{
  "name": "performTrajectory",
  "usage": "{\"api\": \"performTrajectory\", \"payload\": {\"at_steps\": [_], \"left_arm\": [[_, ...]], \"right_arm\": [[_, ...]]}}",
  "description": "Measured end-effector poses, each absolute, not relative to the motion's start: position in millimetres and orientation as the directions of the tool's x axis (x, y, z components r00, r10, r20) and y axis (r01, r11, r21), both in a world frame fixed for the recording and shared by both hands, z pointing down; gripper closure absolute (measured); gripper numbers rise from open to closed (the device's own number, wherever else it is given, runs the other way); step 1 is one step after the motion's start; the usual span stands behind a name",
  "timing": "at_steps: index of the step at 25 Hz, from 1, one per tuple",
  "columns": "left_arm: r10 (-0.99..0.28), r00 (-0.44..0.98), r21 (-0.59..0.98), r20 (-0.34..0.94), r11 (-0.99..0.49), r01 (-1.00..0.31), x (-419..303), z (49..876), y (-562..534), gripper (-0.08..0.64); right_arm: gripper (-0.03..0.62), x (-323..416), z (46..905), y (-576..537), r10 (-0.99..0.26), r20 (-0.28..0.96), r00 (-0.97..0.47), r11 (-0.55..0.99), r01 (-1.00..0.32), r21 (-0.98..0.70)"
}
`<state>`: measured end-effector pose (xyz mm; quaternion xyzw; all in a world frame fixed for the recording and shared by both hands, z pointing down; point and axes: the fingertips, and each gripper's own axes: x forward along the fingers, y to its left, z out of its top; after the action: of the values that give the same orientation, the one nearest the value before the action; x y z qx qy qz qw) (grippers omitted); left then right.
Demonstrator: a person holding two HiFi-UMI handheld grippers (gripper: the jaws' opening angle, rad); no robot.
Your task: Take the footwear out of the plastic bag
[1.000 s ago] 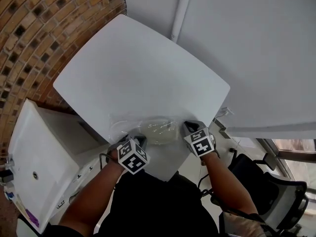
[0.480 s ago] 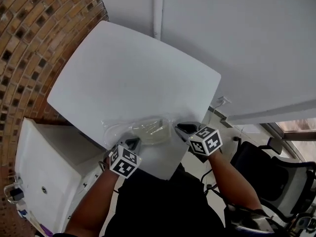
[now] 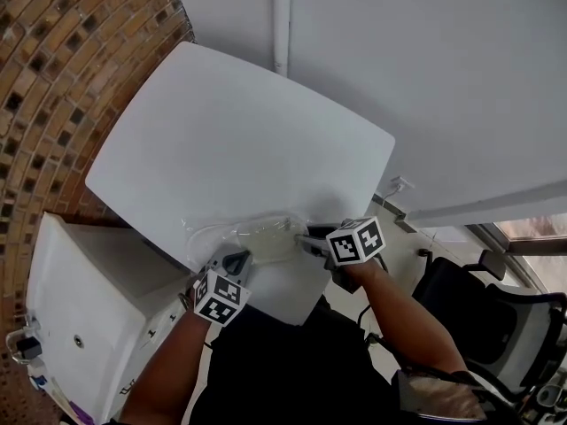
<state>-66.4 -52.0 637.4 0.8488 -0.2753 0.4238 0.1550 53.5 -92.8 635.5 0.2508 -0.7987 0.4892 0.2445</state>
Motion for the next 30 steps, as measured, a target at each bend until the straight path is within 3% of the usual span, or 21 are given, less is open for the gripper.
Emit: {"api": "performTrajectory", "payload": {"at_steps": [7,13,15,20,30], "left_arm": [[-0.357,0.482,0.029,0.8,-0.78,-0.625,-66,632,-53,0.554],[-0.466,0.481,-0.018,0.743,-0.732,-0.681,-79,596,-72,0.551],[-0.496,0.445,-0.052,0.746,-0.709,-0.703,-92,590,-82,0.461],[-0.432,0.317,-0.125,0.844,-0.734,-0.668,-119,617,-92,0.389],[-0.38,0.346,-0.091,0.858,-0.774,-0.627,-111,624,-88,0.463]], "right_arm": [[0.47,55,629,-93,-0.155,0.639,-0.753,0.406,-0.639,-0.654],[0.506,57,615,-86,-0.209,0.598,-0.774,0.394,-0.626,-0.673],[0.506,57,614,-83,-0.22,0.607,-0.763,0.394,-0.639,-0.66],[0.503,56,612,-80,-0.24,0.626,-0.742,0.401,-0.663,-0.632],[0.509,68,604,-82,-0.271,0.614,-0.741,0.361,-0.67,-0.649]]}}
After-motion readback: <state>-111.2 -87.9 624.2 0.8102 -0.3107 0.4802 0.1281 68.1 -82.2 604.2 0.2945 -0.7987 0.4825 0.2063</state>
